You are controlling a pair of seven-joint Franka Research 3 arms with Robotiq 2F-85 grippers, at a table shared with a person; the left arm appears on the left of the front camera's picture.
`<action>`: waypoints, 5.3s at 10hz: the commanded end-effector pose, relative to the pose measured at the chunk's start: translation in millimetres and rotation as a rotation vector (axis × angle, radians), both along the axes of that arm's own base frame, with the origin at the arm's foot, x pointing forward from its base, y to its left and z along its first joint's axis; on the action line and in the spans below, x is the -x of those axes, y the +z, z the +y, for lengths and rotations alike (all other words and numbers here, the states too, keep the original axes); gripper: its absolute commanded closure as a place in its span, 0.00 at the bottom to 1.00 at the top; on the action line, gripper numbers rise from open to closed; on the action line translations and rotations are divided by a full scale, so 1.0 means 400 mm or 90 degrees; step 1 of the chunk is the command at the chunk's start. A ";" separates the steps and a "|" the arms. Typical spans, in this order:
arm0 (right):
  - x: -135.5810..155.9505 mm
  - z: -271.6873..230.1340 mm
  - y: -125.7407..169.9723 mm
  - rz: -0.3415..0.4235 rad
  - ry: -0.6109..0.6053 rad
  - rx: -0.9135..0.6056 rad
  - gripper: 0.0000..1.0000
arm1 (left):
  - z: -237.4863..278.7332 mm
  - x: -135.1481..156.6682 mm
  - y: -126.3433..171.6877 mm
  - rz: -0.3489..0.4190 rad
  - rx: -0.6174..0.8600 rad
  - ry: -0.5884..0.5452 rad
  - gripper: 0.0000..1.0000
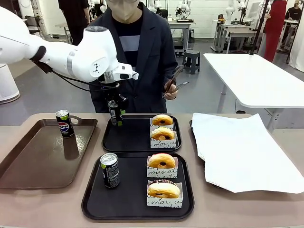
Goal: Set up donuts and drinks on trays.
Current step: Pick up one Pepsi coke from the Handle tray and place it on the Flat Tray without a Pepsi coke.
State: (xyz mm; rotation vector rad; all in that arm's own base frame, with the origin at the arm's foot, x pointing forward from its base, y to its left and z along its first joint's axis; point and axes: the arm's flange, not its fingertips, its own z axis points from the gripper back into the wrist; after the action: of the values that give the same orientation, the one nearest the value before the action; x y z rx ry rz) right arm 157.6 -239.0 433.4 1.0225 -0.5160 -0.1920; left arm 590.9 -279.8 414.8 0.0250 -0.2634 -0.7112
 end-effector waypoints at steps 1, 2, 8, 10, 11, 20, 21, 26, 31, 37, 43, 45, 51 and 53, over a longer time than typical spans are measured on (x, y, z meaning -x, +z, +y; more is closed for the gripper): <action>-0.008 0.001 0.007 -0.024 -0.001 -0.014 0.00 | 0.000 -0.020 -0.007 -0.011 -0.003 0.026 0.43; -0.008 0.001 0.007 -0.024 -0.001 -0.014 0.00 | 0.004 -0.023 -0.018 -0.004 -0.001 0.030 0.43; -0.008 0.001 0.007 -0.024 -0.001 -0.014 0.00 | 0.011 -0.043 -0.034 0.090 0.005 0.037 0.43; -0.008 0.001 0.007 -0.024 -0.001 -0.014 0.00 | 0.018 -0.058 -0.039 0.102 0.005 0.041 0.43; -0.008 0.001 0.007 -0.024 -0.001 -0.014 0.00 | 0.018 -0.060 -0.044 0.104 0.003 0.037 0.43; -0.008 0.001 0.007 -0.024 -0.001 -0.014 0.00 | 0.018 0.000 -0.014 0.110 0.013 0.016 0.00; -0.008 0.001 0.007 -0.024 -0.001 -0.014 0.00 | 0.015 0.020 0.013 0.108 0.016 0.017 0.12; -0.008 0.001 0.007 -0.024 -0.001 -0.014 0.00 | 0.066 0.158 0.104 0.081 0.049 0.081 0.00; -0.008 0.001 0.007 -0.024 -0.001 -0.014 0.00 | 0.070 0.159 0.133 0.089 0.041 0.079 0.00; -0.008 0.001 0.007 -0.024 -0.001 -0.014 0.00 | 0.072 0.167 0.127 0.097 0.046 0.086 0.00; -0.008 0.001 0.007 -0.024 -0.001 -0.014 0.00 | 0.433 0.337 0.193 0.102 0.097 0.222 0.00; -0.008 0.001 0.007 -0.024 -0.001 -0.014 0.00 | 0.472 0.333 0.185 0.093 0.051 0.261 0.00; -0.008 0.001 0.007 -0.024 -0.001 -0.014 0.00 | 0.459 0.337 0.197 0.098 0.079 0.239 0.00; -0.008 0.001 0.007 -0.024 -0.001 -0.014 0.00 | 0.653 0.348 0.235 0.197 0.286 0.263 0.00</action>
State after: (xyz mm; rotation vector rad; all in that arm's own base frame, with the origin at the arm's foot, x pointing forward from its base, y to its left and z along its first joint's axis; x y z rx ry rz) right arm 157.6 -239.3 433.8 1.0220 -0.5159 -0.1915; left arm 455.4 -60.1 500.3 -0.2813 -0.1305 -0.2772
